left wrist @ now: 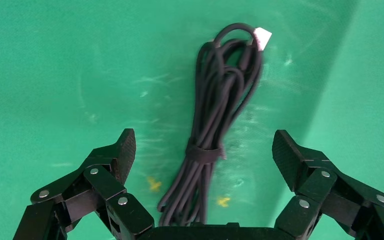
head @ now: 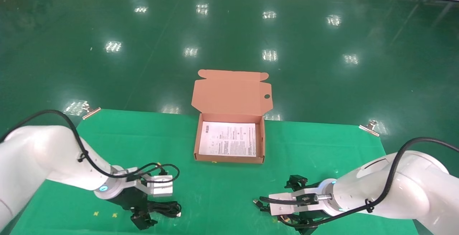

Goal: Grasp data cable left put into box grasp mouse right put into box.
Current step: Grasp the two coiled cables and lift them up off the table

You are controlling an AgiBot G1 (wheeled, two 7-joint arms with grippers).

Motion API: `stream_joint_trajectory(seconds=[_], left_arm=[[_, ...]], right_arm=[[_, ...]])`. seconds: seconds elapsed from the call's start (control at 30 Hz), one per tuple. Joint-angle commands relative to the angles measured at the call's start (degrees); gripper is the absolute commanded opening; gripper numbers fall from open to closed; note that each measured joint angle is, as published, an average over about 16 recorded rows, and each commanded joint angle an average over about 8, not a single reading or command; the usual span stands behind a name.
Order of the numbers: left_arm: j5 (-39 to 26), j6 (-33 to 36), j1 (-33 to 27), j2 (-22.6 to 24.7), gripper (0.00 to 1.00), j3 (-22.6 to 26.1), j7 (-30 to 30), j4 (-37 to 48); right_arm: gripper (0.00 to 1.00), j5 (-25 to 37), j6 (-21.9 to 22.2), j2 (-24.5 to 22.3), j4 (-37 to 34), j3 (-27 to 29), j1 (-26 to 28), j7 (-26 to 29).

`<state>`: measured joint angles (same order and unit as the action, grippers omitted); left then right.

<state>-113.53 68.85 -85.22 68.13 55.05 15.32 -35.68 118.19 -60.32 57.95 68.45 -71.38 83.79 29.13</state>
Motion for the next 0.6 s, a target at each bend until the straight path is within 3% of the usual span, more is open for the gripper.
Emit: stream_joint_trajectory(seconds=[0.03, 0.2, 0.27, 0.47, 0.53, 0.6], left_arm=[[-0.7, -1.2, -0.1, 0.6, 1.00, 0.3, -1.1, 1.3], [-0.6, -2.2, -0.4, 1.4, 1.00, 0.3, -2.6, 4.2], [-0.4, -2.7, -0.4, 1.6, 0.77, 0.1, -3.5, 5.2], [0.3, -4.0, -0.5, 1.8, 0.02, -0.4, -5.9, 7.4], [0.4, -4.2, -0.5, 1.9, 0.00, -0.5, -6.1, 7.7], [0.5, -4.3, -0.5, 1.8, 0.00, -0.5, -6.2, 7.8]], right_arm=[[1.00, -0.1, 0.5, 0.5, -1.2, -0.1, -0.1, -0.7], [1.00, -0.9, 0.8, 1.5, -4.4, -0.3, -0.5, -2.4], [0.99, -1.2, 0.9, 2.0, -5.8, -0.4, -0.8, -2.9], [0.26, -1.3, 1.4, 3.0, -9.0, -0.9, -1.5, -4.1], [0.02, -1.3, 1.4, 3.1, -9.3, -1.0, -1.6, -4.2], [0.00, -1.3, 1.4, 3.2, -9.3, -1.0, -1.7, -4.3]])
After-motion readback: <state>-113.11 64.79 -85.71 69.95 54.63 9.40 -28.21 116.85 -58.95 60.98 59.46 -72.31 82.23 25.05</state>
